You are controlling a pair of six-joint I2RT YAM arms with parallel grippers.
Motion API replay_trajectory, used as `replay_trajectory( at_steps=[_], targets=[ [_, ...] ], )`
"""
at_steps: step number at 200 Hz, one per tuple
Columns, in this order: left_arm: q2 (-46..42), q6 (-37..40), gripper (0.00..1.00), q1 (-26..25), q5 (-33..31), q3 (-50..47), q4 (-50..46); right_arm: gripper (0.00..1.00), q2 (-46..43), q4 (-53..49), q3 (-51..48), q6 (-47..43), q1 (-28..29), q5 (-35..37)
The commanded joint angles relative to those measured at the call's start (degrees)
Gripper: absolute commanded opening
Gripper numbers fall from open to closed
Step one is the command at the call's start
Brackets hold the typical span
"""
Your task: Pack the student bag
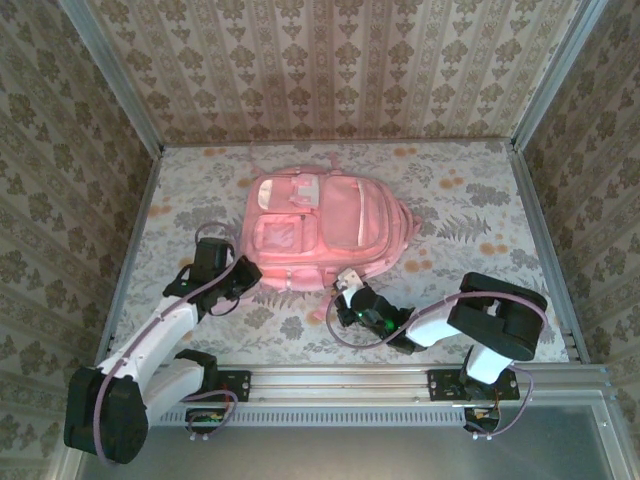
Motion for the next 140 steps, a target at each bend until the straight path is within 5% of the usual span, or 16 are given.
replay_trajectory(
  at_steps=[1, 117, 140],
  targets=[
    [0.4, 1.4, 0.08, 0.7, -5.2, 2.0, -0.8, 0.0, -2.8, -6.6, 0.3, -2.7, -0.2, 3.2],
    [2.8, 1.9, 0.12, 1.4, -9.6, 6.3, -2.1, 0.0, -13.4, -19.0, -3.9, -1.2, -3.7, 5.4],
    [7.7, 2.4, 0.19, 1.6, -8.2, 9.3, -0.8, 0.0, -17.3, -18.8, -4.0, -2.1, -4.0, -1.2]
  ],
)
